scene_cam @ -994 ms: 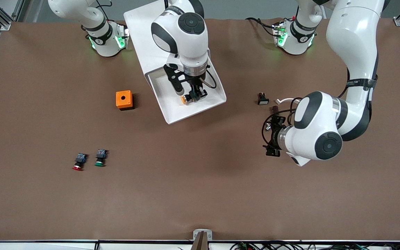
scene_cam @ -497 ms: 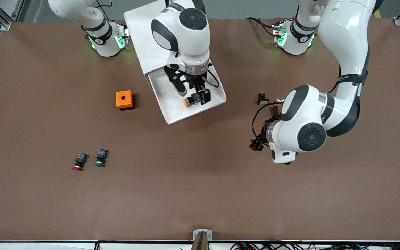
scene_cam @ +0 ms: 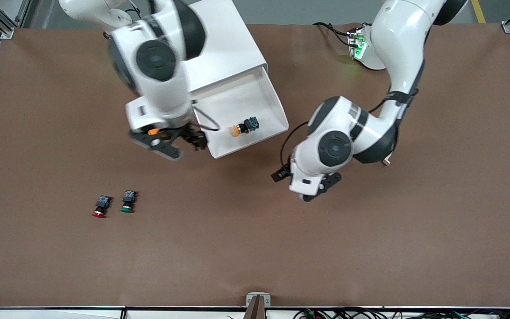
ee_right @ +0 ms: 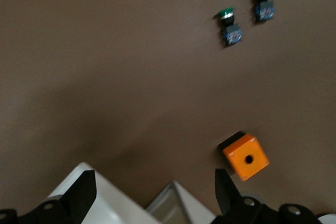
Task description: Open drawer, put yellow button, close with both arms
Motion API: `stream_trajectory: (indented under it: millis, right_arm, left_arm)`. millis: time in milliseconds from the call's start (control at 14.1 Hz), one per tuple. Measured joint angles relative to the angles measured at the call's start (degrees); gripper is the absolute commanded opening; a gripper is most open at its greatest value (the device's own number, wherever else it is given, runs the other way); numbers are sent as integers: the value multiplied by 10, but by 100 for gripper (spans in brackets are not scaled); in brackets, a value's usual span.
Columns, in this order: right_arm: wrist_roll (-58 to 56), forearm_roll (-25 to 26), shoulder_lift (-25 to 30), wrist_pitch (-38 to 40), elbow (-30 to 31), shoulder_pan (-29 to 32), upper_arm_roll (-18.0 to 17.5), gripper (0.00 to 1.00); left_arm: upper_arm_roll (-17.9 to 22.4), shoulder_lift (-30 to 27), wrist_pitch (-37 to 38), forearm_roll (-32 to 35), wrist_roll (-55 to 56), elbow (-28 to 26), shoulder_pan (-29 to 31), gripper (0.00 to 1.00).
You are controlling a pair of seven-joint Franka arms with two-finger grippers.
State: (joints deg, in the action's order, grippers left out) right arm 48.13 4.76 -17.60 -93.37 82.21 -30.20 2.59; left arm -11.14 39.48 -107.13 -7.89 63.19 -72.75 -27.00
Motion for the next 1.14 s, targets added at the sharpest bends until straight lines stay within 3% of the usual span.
stream_trajectory:
  millis: [284,568,852,1135]
  right_arm:
    - [-298,-4,31,35,0,141,2,100]
    - [-477,-7,43,52,0,245,1,100]
    - [-515,-11,61,72,0,290,1,100]
    - [-517,-11,62,75,4,294,0,100]
  left_arm:
    - [-1,2,-3,0,15,-15,-59,100]
    - [-12,2,-3,0,95,-37,-95,100]
    - [-57,2,-2,0,180,-48,-116,100]
    - [-65,2,-2,0,222,-65,-148,100]
